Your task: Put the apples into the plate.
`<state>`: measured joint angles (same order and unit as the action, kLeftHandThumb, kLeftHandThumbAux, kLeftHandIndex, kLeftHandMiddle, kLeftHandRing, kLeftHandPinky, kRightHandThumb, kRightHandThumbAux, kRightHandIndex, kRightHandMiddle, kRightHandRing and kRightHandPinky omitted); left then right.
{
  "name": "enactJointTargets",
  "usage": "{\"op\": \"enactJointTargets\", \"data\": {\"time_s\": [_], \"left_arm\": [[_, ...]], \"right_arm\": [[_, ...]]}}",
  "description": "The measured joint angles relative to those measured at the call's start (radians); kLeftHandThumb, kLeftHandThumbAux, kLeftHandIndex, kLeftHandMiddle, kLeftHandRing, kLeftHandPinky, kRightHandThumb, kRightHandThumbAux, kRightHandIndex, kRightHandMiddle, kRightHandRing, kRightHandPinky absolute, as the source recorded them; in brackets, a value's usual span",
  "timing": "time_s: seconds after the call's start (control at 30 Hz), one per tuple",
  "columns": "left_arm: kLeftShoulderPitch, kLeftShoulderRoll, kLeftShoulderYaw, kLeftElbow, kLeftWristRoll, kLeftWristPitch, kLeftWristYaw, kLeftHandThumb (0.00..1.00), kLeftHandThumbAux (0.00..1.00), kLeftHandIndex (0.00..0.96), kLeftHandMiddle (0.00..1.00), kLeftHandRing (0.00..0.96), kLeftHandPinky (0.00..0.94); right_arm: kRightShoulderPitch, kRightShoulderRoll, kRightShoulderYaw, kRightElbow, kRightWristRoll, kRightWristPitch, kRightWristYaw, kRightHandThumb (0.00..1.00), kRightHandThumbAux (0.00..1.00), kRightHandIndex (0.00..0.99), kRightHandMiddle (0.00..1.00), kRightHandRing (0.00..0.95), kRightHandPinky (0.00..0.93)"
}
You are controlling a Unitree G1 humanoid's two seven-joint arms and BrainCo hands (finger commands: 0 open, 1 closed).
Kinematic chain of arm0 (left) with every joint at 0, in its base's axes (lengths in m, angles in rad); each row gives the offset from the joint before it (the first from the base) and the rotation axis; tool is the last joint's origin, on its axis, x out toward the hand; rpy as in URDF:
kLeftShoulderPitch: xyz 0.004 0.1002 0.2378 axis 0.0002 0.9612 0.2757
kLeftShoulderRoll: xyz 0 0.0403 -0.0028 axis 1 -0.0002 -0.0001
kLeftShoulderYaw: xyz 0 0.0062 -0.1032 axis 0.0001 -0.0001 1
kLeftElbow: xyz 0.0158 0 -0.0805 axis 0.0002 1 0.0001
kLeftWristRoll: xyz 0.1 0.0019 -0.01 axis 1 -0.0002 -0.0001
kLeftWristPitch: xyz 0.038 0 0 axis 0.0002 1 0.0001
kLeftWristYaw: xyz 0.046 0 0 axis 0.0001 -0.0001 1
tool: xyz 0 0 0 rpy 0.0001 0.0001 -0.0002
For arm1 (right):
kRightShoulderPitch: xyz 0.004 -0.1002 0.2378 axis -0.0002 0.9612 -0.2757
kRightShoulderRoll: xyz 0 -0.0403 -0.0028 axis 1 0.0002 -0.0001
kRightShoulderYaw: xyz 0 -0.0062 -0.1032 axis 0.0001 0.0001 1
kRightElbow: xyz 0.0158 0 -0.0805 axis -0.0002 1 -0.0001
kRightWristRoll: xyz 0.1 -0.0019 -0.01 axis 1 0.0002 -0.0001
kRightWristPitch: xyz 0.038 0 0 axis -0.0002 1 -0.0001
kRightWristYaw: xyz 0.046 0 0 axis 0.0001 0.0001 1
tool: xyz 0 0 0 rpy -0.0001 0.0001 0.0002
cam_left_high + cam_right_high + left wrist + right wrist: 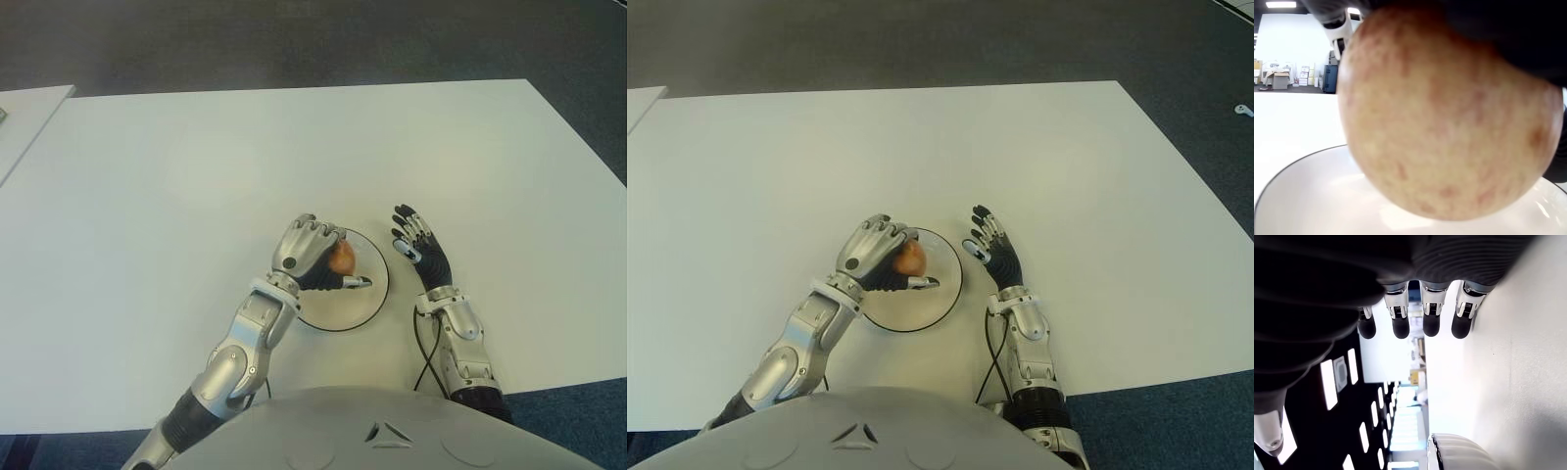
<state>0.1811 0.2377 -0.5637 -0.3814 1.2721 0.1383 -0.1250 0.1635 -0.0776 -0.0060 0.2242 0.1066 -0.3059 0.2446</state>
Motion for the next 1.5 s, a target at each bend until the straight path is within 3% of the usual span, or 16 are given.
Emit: {"op": "enactJointTargets", "data": {"time_s": [0.3,1.5], "left_arm": [[0.006,0.002,0.009,0.004,-0.029,-0.012,0.048,0.115,0.21,0.0,0.0,0.0,0.0],[0.001,0.002,0.032,0.014,-0.043,-0.02,0.066,0.122,0.217,0.0,0.0,0.0,0.0]], "right_arm": [[-0.008,0.004,-0.002,0.009,0.009,0.003,0.002,0.149,0.553,0.001,0.001,0.0,0.0],[-0.011,0.004,-0.003,0.014,0.017,0.002,0.01,0.153,0.595,0.001,0.006,0.0,0.0]]}}
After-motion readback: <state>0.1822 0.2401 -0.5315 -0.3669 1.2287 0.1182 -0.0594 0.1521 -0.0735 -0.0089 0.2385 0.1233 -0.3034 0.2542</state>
